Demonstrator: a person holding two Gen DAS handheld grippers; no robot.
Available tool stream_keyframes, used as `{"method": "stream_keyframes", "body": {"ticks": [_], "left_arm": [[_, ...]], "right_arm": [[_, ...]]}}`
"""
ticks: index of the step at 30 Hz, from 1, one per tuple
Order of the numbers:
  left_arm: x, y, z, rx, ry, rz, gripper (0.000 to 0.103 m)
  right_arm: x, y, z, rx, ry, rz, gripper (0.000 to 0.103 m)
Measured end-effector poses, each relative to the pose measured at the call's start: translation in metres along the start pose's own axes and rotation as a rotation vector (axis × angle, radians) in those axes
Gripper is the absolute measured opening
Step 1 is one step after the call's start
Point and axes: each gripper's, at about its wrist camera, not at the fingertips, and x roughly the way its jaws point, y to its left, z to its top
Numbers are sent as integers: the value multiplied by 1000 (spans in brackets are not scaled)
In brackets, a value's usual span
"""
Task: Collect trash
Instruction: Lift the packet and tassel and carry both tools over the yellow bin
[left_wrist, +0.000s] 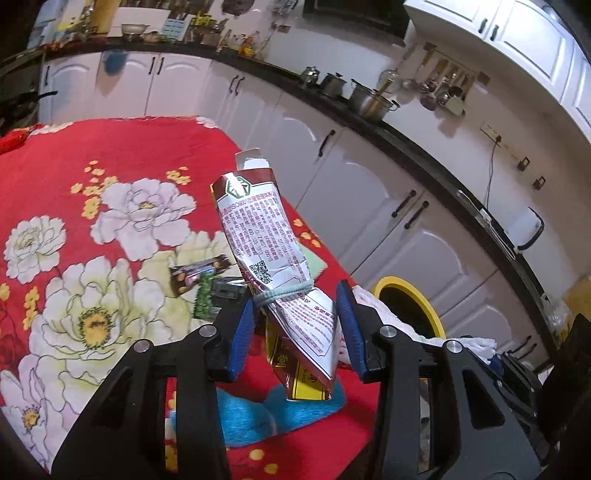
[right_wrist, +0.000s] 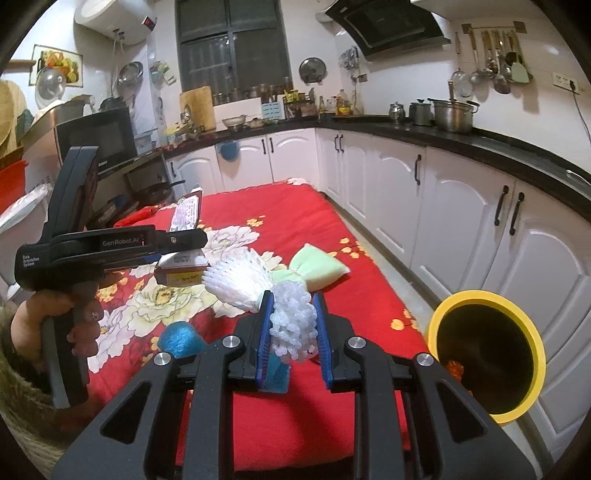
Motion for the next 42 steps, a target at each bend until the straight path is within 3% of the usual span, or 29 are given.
{"method": "stream_keyframes", "body": {"ticks": [7, 8, 26, 42], "left_arm": [[8, -25, 1, 43, 10, -29, 33], [10, -27, 1, 48, 12, -32, 22], [63, -110, 0, 185, 70, -125, 22], [124, -180, -17, 280, 149, -196, 22]], "right_arm": [[-15, -17, 3, 31, -28, -37, 21], [-16, -20, 4, 33, -29, -41, 21], [-55, -95, 2, 162, -104, -188, 21], [-76, -171, -16, 263, -129, -398, 21]]}}
